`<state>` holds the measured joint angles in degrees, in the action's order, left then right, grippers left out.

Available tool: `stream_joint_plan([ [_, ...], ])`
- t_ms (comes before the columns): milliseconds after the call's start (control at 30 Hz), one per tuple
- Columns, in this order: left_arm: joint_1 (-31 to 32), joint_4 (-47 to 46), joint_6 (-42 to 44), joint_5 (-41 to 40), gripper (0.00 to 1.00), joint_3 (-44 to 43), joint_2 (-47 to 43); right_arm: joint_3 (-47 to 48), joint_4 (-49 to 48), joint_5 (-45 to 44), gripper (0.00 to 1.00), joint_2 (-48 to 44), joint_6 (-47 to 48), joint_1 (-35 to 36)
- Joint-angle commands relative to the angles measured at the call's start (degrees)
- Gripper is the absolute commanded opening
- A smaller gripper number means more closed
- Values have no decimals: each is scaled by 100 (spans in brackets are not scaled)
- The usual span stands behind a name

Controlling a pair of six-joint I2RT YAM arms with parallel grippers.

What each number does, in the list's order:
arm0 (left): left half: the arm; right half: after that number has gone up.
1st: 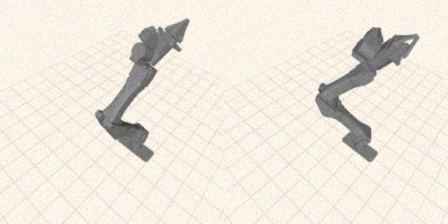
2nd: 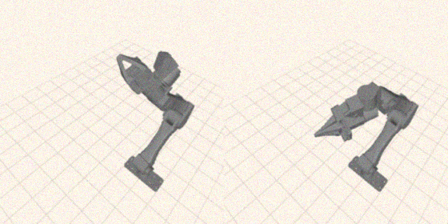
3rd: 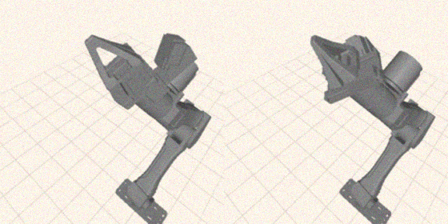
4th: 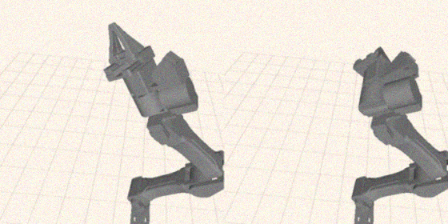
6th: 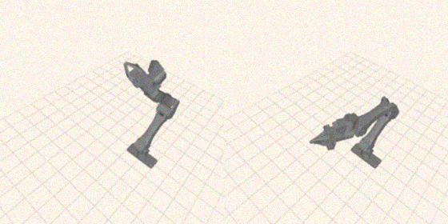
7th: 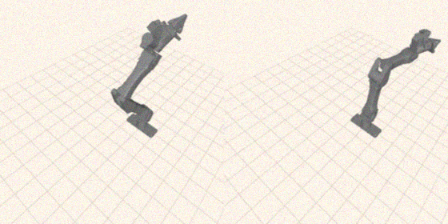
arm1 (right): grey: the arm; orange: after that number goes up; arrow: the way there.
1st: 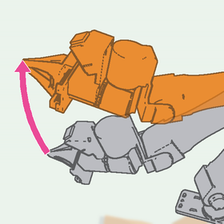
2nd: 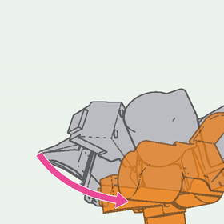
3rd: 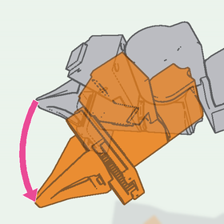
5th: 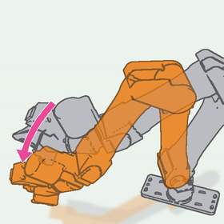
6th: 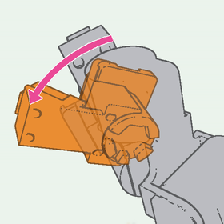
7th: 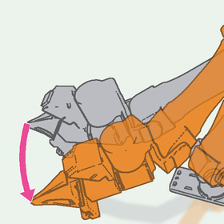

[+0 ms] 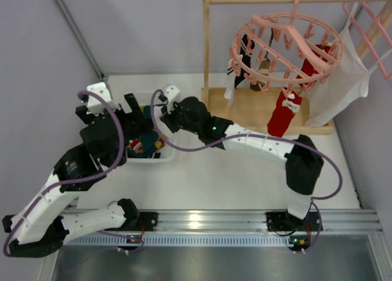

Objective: Remove the socks clipped to the hanger

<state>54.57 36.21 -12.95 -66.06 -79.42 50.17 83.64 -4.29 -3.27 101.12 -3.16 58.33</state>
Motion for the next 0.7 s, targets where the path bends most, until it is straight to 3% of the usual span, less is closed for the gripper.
stream_joint_plan([
  [0,1,88,-173,-21,98,75,-393,1494,1219,422,10,1037,-18,-23],
  [33,10,97,-173,32,98,84,-420,2133,1368,450,11,1250,43,-32],
  [67,2,167,-208,49,98,84,-429,2435,1666,450,20,1435,78,-32],
  [133,2,238,-252,102,98,67,-412,3262,1975,432,55,1910,122,-49],
  [167,1,264,-269,137,98,75,-394,3430,2159,389,67,1998,140,-67],
  [200,10,264,-269,146,98,84,-386,3492,2291,362,74,2017,131,-93],
  [267,1,273,-287,233,98,93,-377,3082,2162,205,81,1728,131,-128],
  [367,10,247,-322,741,98,111,-412,1967,1722,134,82,903,9,-277],
  [500,10,247,-445,1401,98,181,-429,306,1300,116,90,-790,-202,-637],
  [567,2,247,-506,1517,98,312,-438,-530,1334,20,99,-1338,-282,-761],
  [667,2,290,-524,1702,98,514,-430,-1471,1633,-532,99,-2270,-422,-919],
])
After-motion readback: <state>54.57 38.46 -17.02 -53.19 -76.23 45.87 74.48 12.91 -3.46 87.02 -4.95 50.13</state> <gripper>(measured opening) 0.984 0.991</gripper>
